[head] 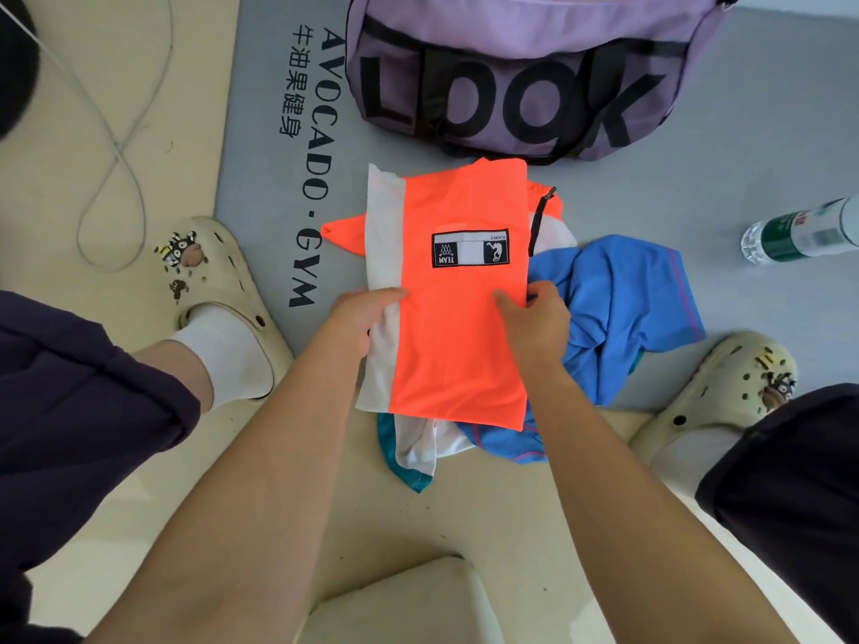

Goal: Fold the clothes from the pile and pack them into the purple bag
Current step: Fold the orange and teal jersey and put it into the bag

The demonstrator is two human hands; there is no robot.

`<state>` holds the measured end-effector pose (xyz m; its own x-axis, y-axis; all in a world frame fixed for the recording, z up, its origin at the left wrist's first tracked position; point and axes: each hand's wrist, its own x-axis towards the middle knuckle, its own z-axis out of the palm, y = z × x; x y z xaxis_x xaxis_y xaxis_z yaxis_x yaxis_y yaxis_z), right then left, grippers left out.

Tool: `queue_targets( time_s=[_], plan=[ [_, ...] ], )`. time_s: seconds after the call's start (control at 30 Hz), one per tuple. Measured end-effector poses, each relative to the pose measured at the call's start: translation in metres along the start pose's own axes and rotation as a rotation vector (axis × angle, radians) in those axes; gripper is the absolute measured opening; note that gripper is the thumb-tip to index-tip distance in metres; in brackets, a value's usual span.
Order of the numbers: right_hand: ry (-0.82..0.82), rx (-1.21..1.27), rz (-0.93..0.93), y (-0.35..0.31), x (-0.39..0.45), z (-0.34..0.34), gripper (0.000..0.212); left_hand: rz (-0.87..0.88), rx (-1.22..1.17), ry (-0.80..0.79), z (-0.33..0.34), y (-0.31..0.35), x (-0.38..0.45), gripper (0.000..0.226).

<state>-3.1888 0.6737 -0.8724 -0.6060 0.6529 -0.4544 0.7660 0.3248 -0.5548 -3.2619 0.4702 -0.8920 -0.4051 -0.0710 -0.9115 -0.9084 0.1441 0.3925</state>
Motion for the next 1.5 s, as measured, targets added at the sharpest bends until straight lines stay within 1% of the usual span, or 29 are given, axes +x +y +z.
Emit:
queue_targets(
  time_s=[0.07,0.1,0.17,0.2,0.27,0.3,0.37,0.4,0.47,0.5,0.53,0.6,0.67,0.73,0.77,0.83,0.87,0.9,0.97,1.03,1.1,1.17,1.23,1.3,1.37,1.43,1.5],
  plan=[
    [-0.047,-0.037,-0.044,0.003,0.005,-0.001,0.032,0.119,-0.049,-0.004,-0.003,0.003,-0.003,0.033],
    [-0.073,-0.024,-0.069,0.005,0.009,-0.004,0.035,0.165,-0.08,-0.041,-0.005,0.005,-0.005,0.029],
    [-0.137,0.07,-0.078,0.009,0.015,-0.012,0.035,0.228,-0.108,-0.138,-0.008,0.009,-0.008,0.026],
    [-0.179,0.155,-0.054,0.011,0.017,-0.017,0.032,0.245,-0.111,-0.172,-0.01,0.01,-0.008,0.026],
    [-0.27,0.326,0.026,0.016,0.018,-0.028,0.021,0.24,-0.127,-0.183,-0.011,0.011,-0.007,0.031],
    [-0.316,0.363,0.064,0.018,0.018,-0.032,0.016,0.22,-0.137,-0.163,-0.011,0.011,-0.007,0.035],
    [-0.389,0.343,0.112,0.02,0.021,-0.037,0.008,0.177,-0.126,-0.148,-0.01,0.01,-0.006,0.042],
    [-0.405,0.311,0.124,0.018,0.024,-0.037,0.009,0.166,-0.114,-0.166,-0.01,0.01,-0.006,0.044],
    [-0.381,0.222,0.111,0.009,0.032,-0.034,0.02,0.17,-0.095,-0.216,-0.011,0.012,-0.005,0.039],
    [-0.337,0.168,0.083,0.003,0.035,-0.032,0.027,0.184,-0.095,-0.215,-0.012,0.015,-0.005,0.035],
    [-0.272,0.117,0.044,-0.003,0.038,-0.029,0.031,0.205,-0.104,-0.183,-0.012,0.018,-0.005,0.031],
    [-0.114,0.062,-0.044,-0.015,0.041,-0.025,0.027,0.26,-0.128,-0.066,-0.012,0.025,-0.001,0.027],
    [-0.008,0.018,-0.131,-0.028,0.045,-0.02,0.026,0.309,-0.096,0.038,-0.009,0.035,0.005,0.027],
    [0.004,-0.058,-0.217,-0.04,0.054,-0.013,0.036,0.334,-0.017,0.096,-0.005,0.045,0.012,0.025],
    [-0.019,-0.091,-0.237,-0.046,0.059,-0.01,0.045,0.342,0.035,0.094,-0.003,0.051,0.015,0.023],
    [-0.111,-0.126,-0.208,-0.058,0.07,-0.004,0.06,0.349,0.173,0.067,0.001,0.06,0.019,0.018],
    [-0.167,-0.133,-0.191,-0.063,0.076,-0.003,0.056,0.354,0.23,0.058,0.002,0.064,0.023,0.018],
    [-0.212,-0.139,-0.18,-0.067,0.081,-0.002,0.046,0.362,0.269,0.059,0.004,0.067,0.025,0.016],
    [-0.224,-0.092,-0.172,-0.071,0.093,-0.004,0.036,0.388,0.315,0.101,0.005,0.072,0.032,0.004],
    [-0.176,0.0,-0.147,-0.069,0.102,-0.007,0.03,0.412,0.313,0.173,0.007,0.073,0.039,0.024],
    [-0.139,0.017,-0.105,-0.064,0.105,-0.008,0.034,0.423,0.328,0.228,0.008,0.069,0.044,0.036],
    [-0.105,-0.042,-0.087,-0.06,0.104,-0.005,0.038,0.4,0.388,0.229,0.006,0.066,0.046,0.037],
    [-0.083,-0.086,-0.123,-0.06,0.103,-0.003,0.036,0.353,0.478,0.188,0.003,0.062,0.045,0.036],
    [-0.078,-0.08,-0.2,-0.062,0.103,-0.002,0.035,0.363,0.459,0.14,0.002,0.056,0.043,0.029],
    [-0.052,-0.031,-0.228,-0.062,0.103,-0.005,0.031,0.415,0.427,0.165,0.003,0.05,0.039,0.028],
    [-0.011,0.046,-0.199,-0.06,0.099,-0.008,0.025,0.419,0.384,0.201,0.004,0.042,0.033,0.029],
    [0.027,0.095,-0.152,-0.053,0.088,-0.013,0.029,0.364,0.327,0.174,0.003,0.033,0.028,0.027]
  ],
)
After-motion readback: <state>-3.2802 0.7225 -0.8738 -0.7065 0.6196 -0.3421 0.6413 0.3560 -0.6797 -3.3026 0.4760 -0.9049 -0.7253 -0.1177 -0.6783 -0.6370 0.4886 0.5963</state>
